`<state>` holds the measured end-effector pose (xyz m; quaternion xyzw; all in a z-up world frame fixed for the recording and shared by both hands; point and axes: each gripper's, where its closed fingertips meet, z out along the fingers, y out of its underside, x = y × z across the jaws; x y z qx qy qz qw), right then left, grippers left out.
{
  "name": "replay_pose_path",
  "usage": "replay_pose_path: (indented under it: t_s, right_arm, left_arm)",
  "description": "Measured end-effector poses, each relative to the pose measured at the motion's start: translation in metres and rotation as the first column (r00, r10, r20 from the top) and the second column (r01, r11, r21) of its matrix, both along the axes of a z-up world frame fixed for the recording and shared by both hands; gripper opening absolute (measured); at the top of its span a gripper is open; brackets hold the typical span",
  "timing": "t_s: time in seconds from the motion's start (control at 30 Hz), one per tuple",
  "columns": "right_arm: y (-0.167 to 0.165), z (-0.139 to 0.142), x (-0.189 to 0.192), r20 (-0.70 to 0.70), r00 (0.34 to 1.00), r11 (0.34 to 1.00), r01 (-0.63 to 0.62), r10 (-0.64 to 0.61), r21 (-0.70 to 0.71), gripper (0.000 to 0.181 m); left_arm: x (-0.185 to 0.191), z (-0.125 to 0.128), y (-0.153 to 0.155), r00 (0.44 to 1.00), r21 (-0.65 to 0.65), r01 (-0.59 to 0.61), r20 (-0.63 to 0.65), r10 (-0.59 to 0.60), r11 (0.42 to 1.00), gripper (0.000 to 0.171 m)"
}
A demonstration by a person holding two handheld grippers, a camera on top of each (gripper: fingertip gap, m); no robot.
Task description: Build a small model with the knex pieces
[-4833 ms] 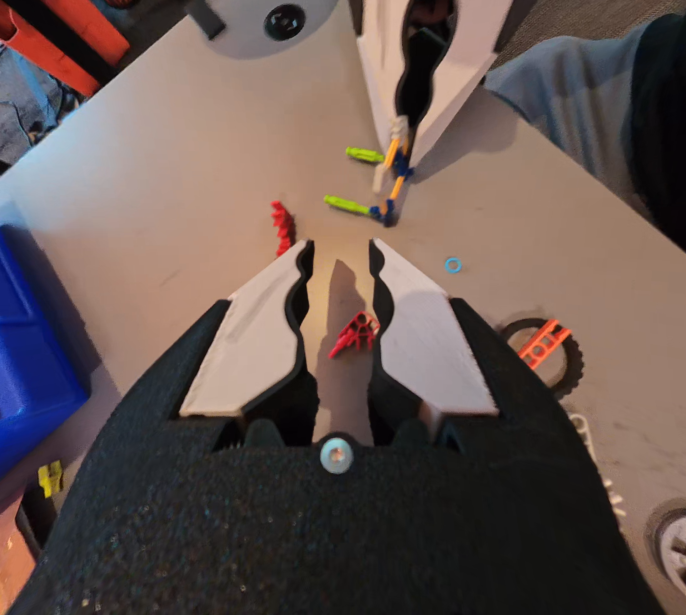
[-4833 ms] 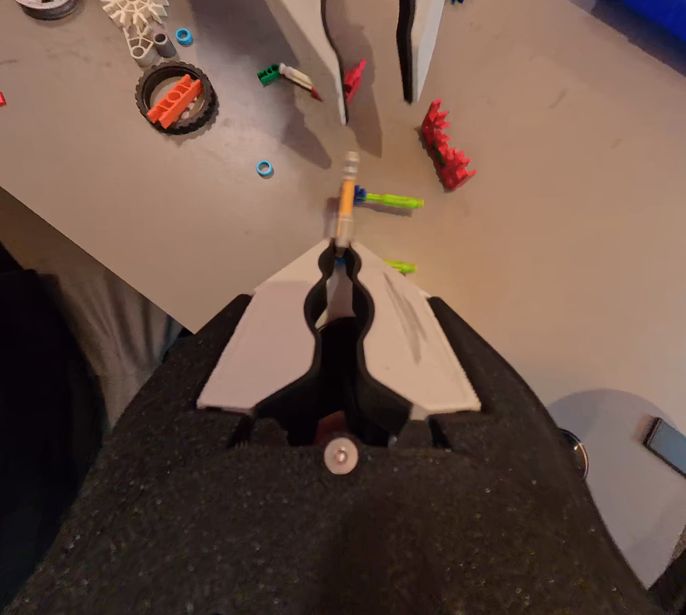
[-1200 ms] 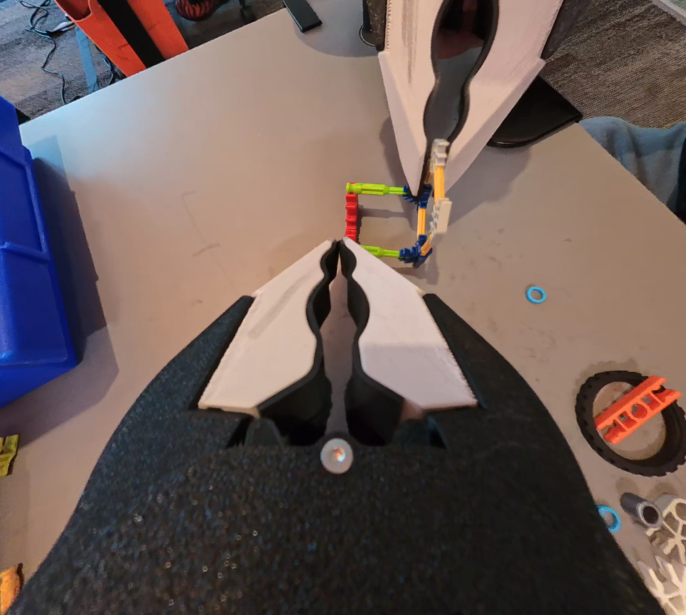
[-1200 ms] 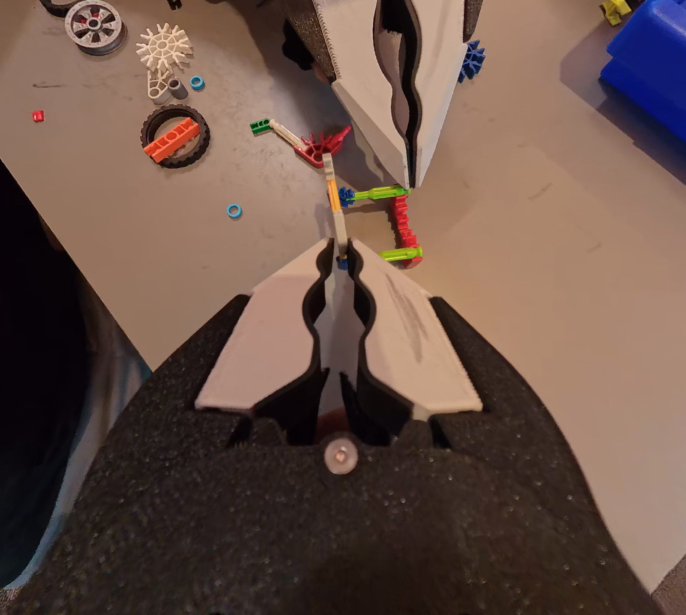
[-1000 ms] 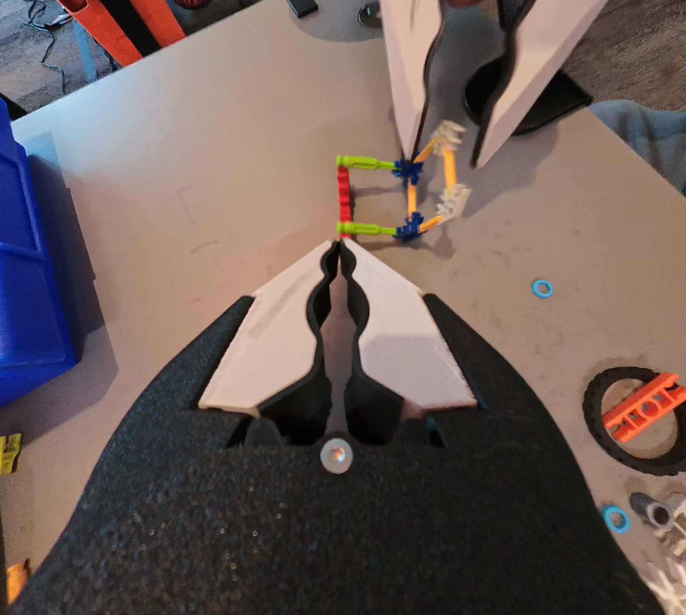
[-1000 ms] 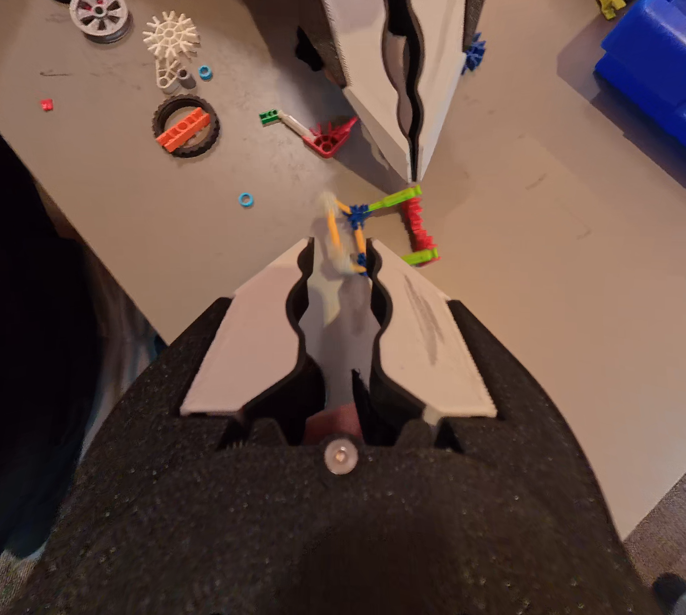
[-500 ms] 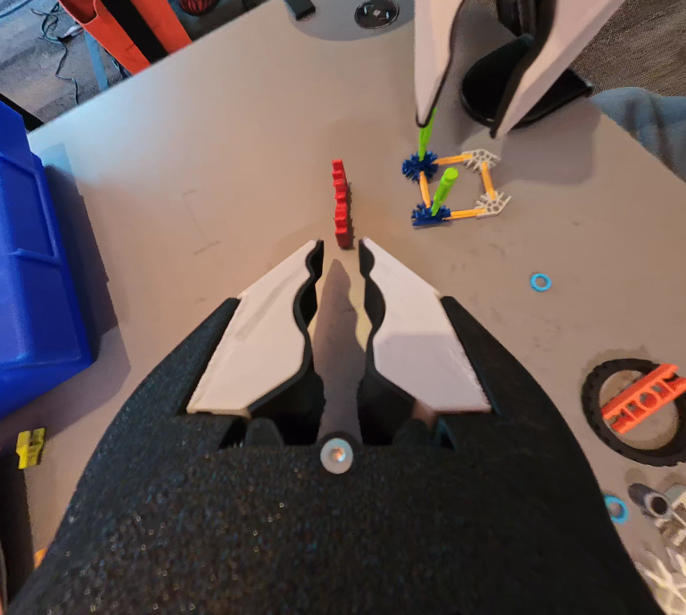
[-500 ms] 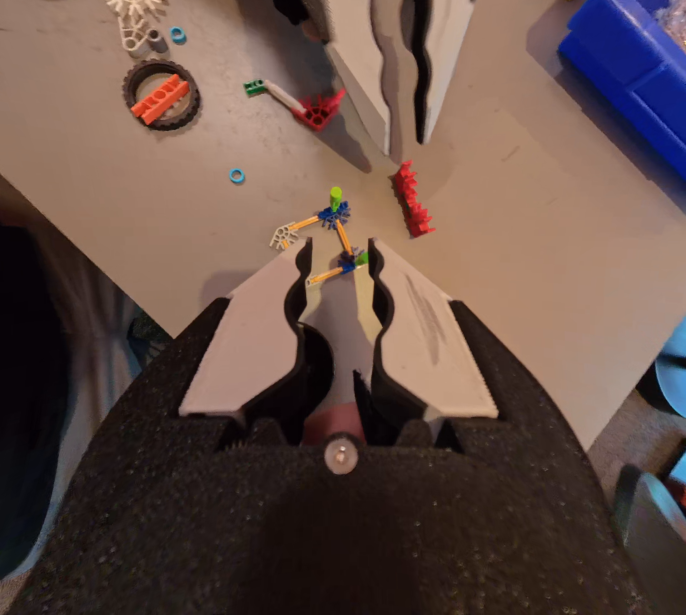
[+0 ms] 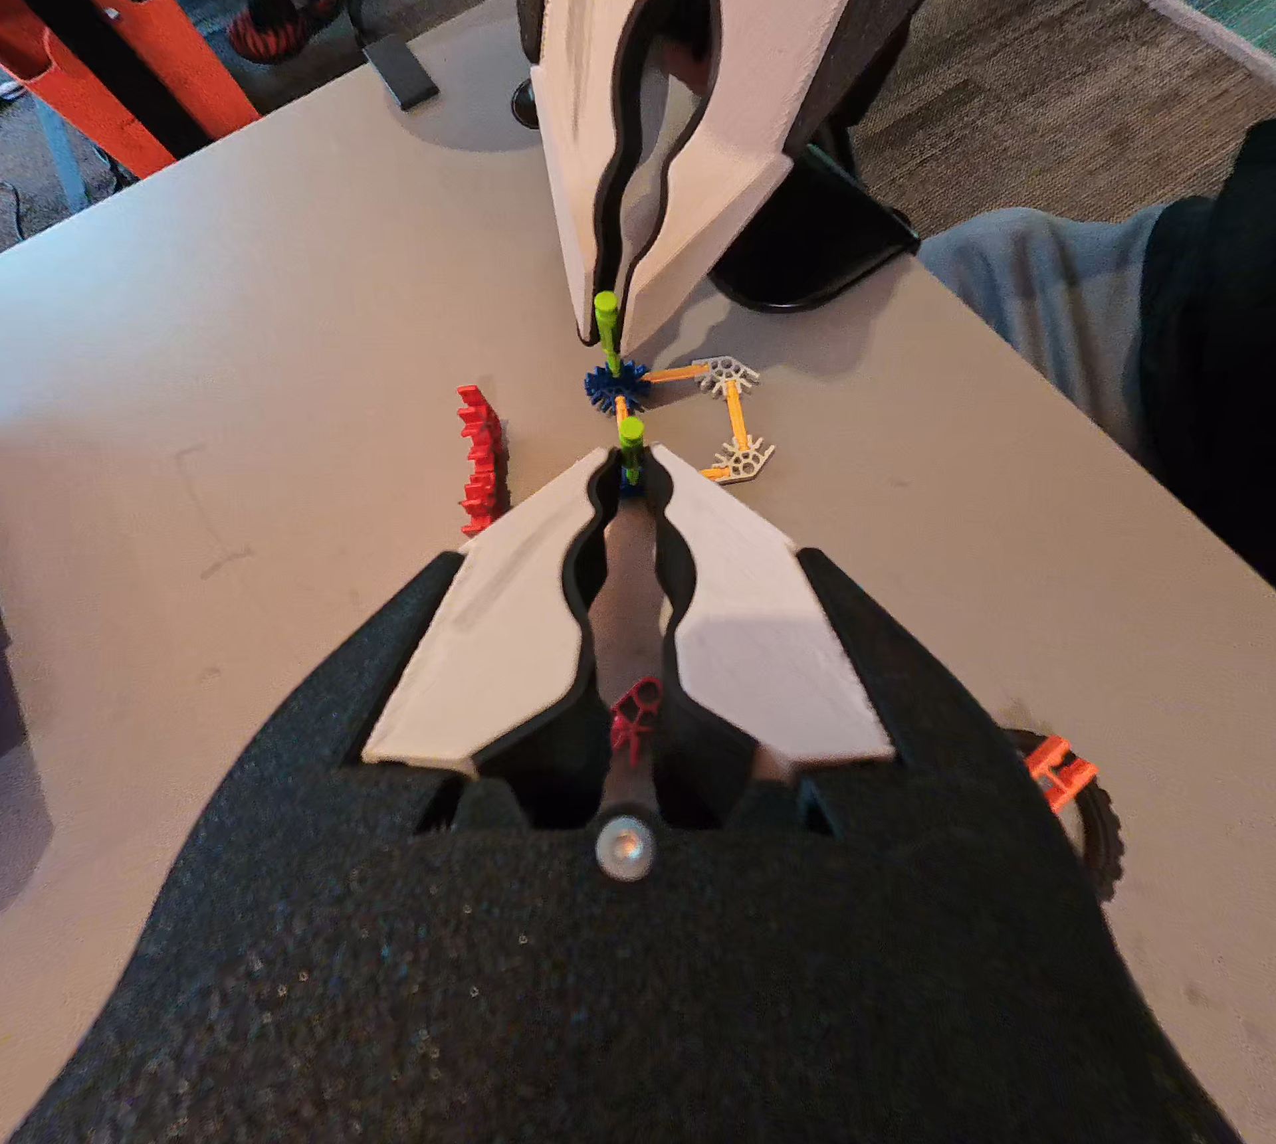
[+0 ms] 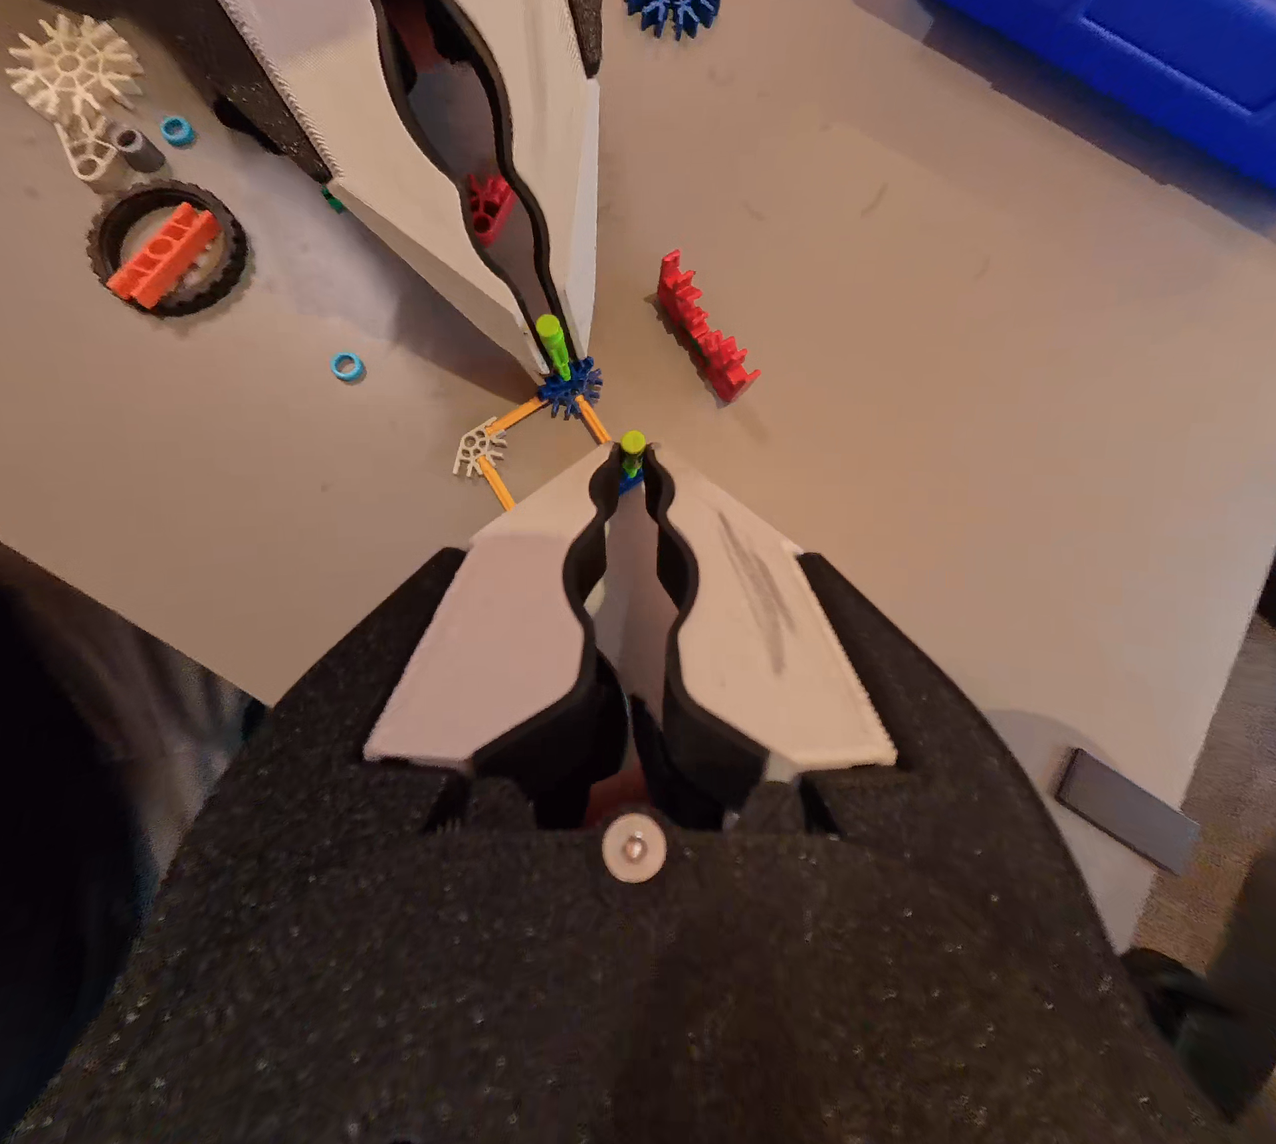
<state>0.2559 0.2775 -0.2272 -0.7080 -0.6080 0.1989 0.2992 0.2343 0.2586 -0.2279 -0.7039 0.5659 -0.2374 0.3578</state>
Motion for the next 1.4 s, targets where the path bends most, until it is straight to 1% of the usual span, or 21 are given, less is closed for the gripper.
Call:
replay_pose_path:
  t_s: [0.17, 0.2, 0.23, 0.27, 0.33, 0.43, 0.5, 0.57, 0.63, 0.7, 0.77, 0.83, 1.0, 1.17, 1.2, 1.27, 1.33, 1.4]
  right_arm:
    - [0.0, 0.008, -0.004, -0.046, 0.999, 0.997, 0.002, -0.005, -0.079, 0.005]
    - [0.001, 0.009, -0.005, -0.056, 0.998, 0.996, 0.001, -0.006, -0.09, 0.005]
    - [0.0, 0.01, -0.006, -0.067, 0.998, 0.994, 0.0, -0.008, -0.107, 0.005]
    - [0.0, 0.011, -0.007, -0.077, 0.997, 0.992, -0.001, -0.009, -0.127, 0.005]
    - [0.001, 0.012, -0.007, -0.079, 0.997, 0.988, 0.011, -0.023, -0.153, 0.005]
    - [0.004, 0.01, -0.005, -0.062, 0.997, 0.984, 0.03, -0.041, -0.178, 0.005]
    - [0.005, 0.008, -0.006, -0.055, 0.997, 0.98, 0.037, -0.048, -0.196, 0.005]
    - [0.004, 0.006, -0.007, -0.053, 0.997, 0.975, 0.038, -0.051, -0.218, 0.005]
    - [0.006, 0.004, -0.008, -0.051, 0.997, 0.971, 0.046, -0.059, -0.233, 0.005]
    - [0.006, 0.002, -0.008, -0.051, 0.996, 0.968, 0.052, -0.067, -0.247, 0.005]
    - [0.005, 0.0, -0.009, -0.053, 0.996, 0.966, 0.053, -0.068, -0.254, 0.005]
    - [0.006, 0.0, -0.01, -0.059, 0.996, 0.965, 0.056, -0.073, -0.257, 0.005]
    - [0.004, -0.002, -0.011, -0.076, 0.994, 0.968, 0.063, -0.083, -0.243, 0.007]
    - [0.003, -0.008, -0.01, -0.082, 0.993, 0.973, 0.068, -0.088, -0.221, 0.024]
    - [0.004, -0.008, -0.01, -0.088, 0.992, 0.975, 0.067, -0.087, -0.212, 0.024]
    - [0.006, -0.006, -0.011, -0.111, 0.99, 0.981, 0.06, -0.082, -0.187, 0.031]
    - [0.012, -0.002, -0.01, -0.137, 0.986, 0.983, 0.074, -0.097, -0.166, 0.032]
    - [0.014, -0.001, -0.01, -0.145, 0.985, 0.982, 0.065, -0.091, -0.176, 0.034]
  left_arm:
    - [-0.004, 0.004, 0.001, 0.998, -0.103, -0.019, 0.066, 0.026, 0.994, 0.004]
    - [-0.006, 0.007, 0.002, 0.997, -0.096, -0.02, 0.075, 0.027, 0.995, 0.006]
    - [-0.011, 0.009, 0.005, 0.997, -0.086, -0.029, 0.074, 0.036, 0.996, 0.012]
    - [-0.016, 0.011, 0.009, 0.996, -0.072, -0.044, 0.075, 0.049, 0.996, 0.018]
    - [-0.029, 0.013, 0.022, 0.994, -0.012, -0.094, 0.059, 0.095, 0.995, 0.018]
    - [-0.038, 0.006, 0.033, 0.992, 0.042, -0.127, 0.02, 0.126, 0.991, 0.02]
    - [-0.041, -0.002, 0.043, 0.986, 0.133, -0.144, -0.059, 0.153, 0.98, 0.021]
    - [-0.037, -0.007, 0.048, 0.982, 0.187, -0.134, -0.105, 0.156, 0.973, 0.021]
    - [-0.032, -0.015, 0.046, 0.982, 0.188, -0.107, -0.136, 0.134, 0.976, 0.019]
    - [-0.029, -0.02, 0.045, 0.98, 0.204, -0.085, -0.159, 0.119, 0.975, 0.011]
    - [-0.026, -0.019, 0.046, 0.982, 0.241, -0.072, -0.153, 0.111, 0.968, 0.005]
    - [-0.025, -0.017, 0.048, 0.98, 0.293, -0.056, -0.169, 0.109, 0.955, 0.004]
    - [-0.03, -0.012, 0.052, 0.964, 0.489, 0.025, -0.244, 0.11, 0.872, 0.004]
    - [-0.025, 0.006, 0.048, 0.957, 0.653, 0.091, -0.265, 0.115, 0.752, 0.003]
    - [-0.024, 0.008, 0.047, 0.956, 0.673, 0.101, -0.271, 0.117, 0.733, 0.003]
    - [-0.021, 0.012, 0.045, 0.951, 0.718, 0.127, -0.285, 0.122, 0.684, 0.003]
    - [-0.021, 0.011, 0.043, 0.939, 0.741, 0.166, -0.32, 0.124, 0.651, 0.003]
    - [-0.02, 0.011, 0.041, 0.932, 0.765, 0.195, -0.339, 0.126, 0.613, 0.003]
